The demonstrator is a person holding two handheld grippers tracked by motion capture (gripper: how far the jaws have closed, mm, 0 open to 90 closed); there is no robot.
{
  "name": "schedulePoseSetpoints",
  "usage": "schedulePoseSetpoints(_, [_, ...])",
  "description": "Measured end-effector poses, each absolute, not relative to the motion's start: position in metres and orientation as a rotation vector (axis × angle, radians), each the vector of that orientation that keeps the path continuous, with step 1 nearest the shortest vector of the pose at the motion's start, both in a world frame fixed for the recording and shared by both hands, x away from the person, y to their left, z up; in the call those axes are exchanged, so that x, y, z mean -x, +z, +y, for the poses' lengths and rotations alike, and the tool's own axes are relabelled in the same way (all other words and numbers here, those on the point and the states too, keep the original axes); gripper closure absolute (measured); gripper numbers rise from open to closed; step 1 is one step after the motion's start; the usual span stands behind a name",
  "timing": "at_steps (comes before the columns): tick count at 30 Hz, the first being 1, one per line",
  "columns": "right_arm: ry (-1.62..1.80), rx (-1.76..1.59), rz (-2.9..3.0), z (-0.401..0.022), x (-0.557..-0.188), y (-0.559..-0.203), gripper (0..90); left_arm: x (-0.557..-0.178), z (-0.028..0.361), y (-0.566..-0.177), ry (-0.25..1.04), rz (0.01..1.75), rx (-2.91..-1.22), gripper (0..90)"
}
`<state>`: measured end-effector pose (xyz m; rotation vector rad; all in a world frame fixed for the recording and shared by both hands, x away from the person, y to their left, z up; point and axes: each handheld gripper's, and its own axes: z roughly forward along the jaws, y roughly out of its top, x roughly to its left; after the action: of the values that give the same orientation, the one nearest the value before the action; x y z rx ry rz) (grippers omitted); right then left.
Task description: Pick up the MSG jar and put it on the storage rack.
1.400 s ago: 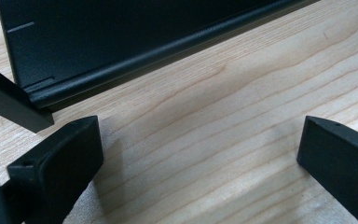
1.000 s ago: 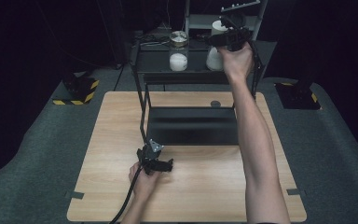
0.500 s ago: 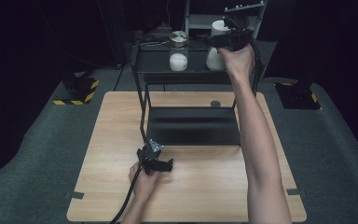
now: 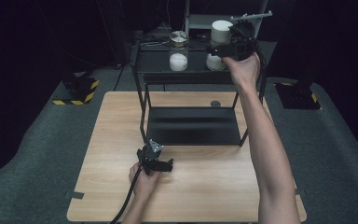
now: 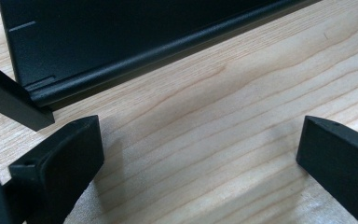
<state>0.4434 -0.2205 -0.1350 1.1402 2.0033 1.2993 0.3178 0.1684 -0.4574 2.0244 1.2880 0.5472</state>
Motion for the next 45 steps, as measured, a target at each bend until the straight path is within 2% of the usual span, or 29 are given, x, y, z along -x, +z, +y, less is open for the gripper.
schedulePoseSetpoints(21, [1.297, -1.090, 2.021, -0.248, -0.398, -0.157, 4.9, -0.319, 0.169, -0.457, 0.539, 1.287, -2.025, 0.7])
schedulePoseSetpoints(45, [1.336, -1.050, 2.042, -0.280, -0.373, -0.199, 5.4, -0.318, 0.169, -0.457, 0.542, 1.286, -2.025, 0.7])
